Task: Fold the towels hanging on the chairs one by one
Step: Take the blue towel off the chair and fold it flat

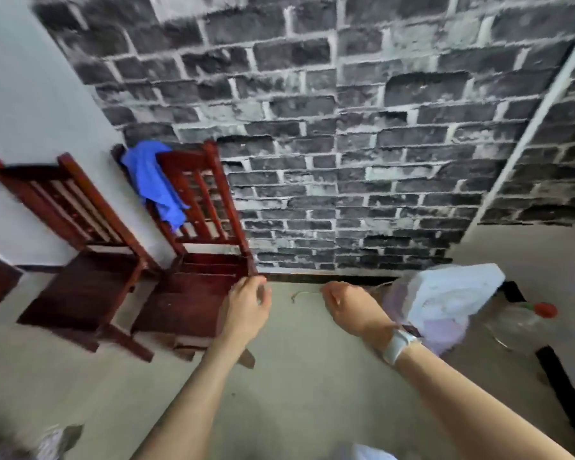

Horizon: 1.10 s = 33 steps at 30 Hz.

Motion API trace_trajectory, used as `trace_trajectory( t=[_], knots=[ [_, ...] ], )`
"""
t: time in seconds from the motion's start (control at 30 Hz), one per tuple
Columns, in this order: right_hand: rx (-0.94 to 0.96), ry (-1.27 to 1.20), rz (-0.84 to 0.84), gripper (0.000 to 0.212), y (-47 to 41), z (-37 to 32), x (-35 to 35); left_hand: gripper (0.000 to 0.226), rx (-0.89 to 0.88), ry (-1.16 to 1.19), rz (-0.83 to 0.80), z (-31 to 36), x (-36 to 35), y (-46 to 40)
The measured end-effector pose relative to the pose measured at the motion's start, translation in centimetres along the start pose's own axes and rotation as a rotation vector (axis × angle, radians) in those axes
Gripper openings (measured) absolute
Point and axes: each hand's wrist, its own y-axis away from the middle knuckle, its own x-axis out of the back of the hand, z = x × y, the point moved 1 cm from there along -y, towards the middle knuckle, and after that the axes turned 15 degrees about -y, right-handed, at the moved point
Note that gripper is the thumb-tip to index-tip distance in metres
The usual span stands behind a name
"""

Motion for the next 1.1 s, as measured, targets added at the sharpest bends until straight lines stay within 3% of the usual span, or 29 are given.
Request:
trace_trajectory(
  t=[0.27, 0.5, 0.93, 1.1],
  knots=[
    [0.234, 0.084, -0.312, 0.025, -9.3, -11.5, -11.9, 0.030, 0.325, 0.025, 0.135, -15.5, 5.0, -1.3],
    [0.282, 0.058, -0.386, 0.027, -19.8, -17.0, -18.5, 0.030, 0.425, 0.068, 0.146, -24.0, 7.4, -8.5],
    [0.195, -0.016, -0.063, 0.028, -46.5, -27.3, -21.4, 0.030, 0.329, 0.200, 0.105, -35.0, 13.4, -31.9],
    [0.114, -0.019, 0.139, 0.026, -54.9, -29.6, -22.0, 0.032, 0.260, 0.225, 0.077, -38.7, 13.7, -38.5]
  ],
)
